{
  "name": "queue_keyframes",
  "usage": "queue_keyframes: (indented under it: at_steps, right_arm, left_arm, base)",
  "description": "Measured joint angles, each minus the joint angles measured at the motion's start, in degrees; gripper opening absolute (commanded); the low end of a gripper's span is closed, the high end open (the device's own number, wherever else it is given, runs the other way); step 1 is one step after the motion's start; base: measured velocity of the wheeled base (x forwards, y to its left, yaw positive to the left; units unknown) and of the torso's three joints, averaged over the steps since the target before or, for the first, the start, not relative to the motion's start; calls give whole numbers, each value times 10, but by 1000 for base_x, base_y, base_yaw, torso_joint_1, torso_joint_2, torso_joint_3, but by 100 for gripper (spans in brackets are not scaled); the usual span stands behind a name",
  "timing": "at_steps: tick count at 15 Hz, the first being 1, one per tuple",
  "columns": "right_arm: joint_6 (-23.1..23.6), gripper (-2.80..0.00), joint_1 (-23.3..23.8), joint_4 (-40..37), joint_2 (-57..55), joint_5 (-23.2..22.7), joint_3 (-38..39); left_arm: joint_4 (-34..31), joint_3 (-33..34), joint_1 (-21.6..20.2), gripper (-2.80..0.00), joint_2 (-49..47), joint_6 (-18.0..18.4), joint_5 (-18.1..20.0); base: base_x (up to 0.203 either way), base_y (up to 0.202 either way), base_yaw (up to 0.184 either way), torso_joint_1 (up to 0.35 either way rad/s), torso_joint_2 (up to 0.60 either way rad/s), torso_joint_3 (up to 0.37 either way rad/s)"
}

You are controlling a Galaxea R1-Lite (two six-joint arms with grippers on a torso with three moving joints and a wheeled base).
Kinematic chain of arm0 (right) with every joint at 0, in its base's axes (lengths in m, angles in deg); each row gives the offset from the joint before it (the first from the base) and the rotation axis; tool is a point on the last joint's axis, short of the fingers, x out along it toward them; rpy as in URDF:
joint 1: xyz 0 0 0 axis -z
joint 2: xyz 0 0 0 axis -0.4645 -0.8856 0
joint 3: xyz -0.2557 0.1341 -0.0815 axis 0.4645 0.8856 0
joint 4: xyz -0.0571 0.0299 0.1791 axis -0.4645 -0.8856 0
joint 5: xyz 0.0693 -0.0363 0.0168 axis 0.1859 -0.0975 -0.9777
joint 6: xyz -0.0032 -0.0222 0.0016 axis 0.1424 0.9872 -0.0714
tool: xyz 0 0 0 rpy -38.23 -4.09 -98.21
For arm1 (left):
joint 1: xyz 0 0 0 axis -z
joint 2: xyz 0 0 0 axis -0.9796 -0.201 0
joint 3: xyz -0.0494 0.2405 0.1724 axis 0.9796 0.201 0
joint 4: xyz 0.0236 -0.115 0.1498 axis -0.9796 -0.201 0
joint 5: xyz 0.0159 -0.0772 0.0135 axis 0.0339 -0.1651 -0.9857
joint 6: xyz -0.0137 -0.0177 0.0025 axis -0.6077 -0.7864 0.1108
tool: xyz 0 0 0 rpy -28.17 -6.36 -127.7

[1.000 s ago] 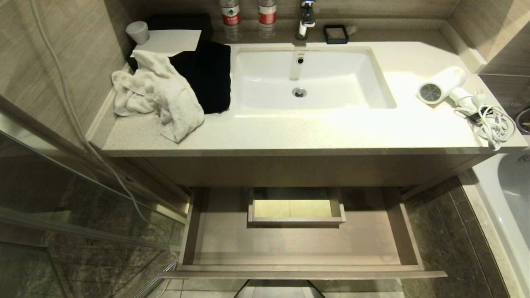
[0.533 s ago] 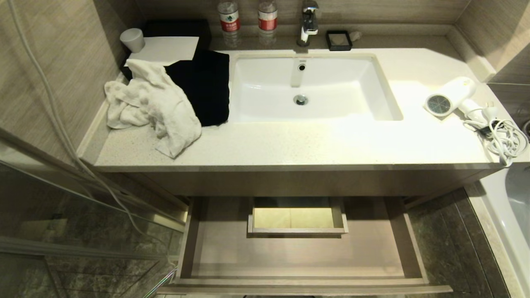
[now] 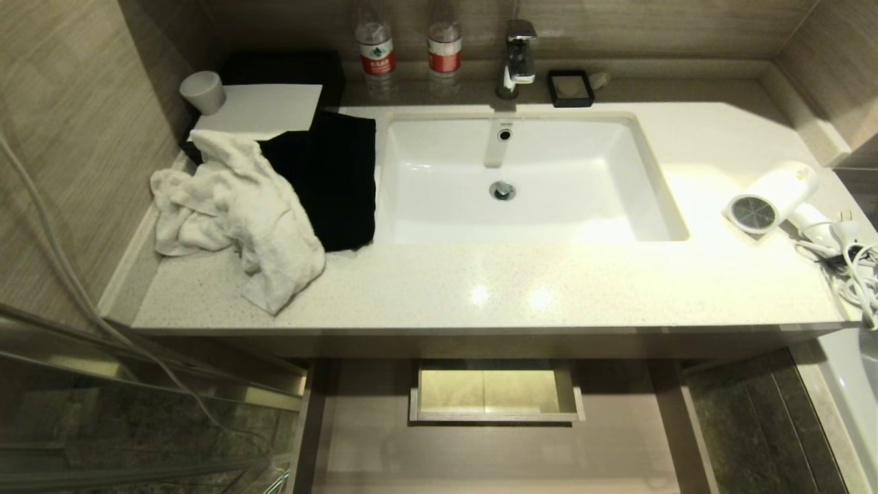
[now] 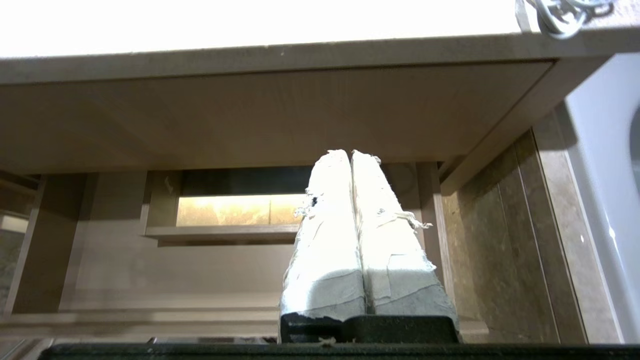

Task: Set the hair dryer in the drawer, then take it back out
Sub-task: Pick up the hairdryer

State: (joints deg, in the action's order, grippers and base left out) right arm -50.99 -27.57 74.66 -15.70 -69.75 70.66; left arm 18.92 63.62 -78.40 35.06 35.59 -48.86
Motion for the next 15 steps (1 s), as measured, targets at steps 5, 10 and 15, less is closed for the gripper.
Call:
queue_keyframes:
  at_steps: [5,10,15]
  right_arm:
    - [0,-280,0,-1,0,0,0]
    - [-1,-280,0,-1,0,2,0]
    - [-8,-280,0,-1,0,4,0]
  left_arm:
    - [0,0,0,-280,0,0,0]
    - [0,0,0,-280,0,0,0]
    - [0,0,0,-280,0,0,0]
  base:
    - [0,0,0,325,-188,141]
    - [0,0,0,349,-265,79]
    - [0,0,0,55,-38,15]
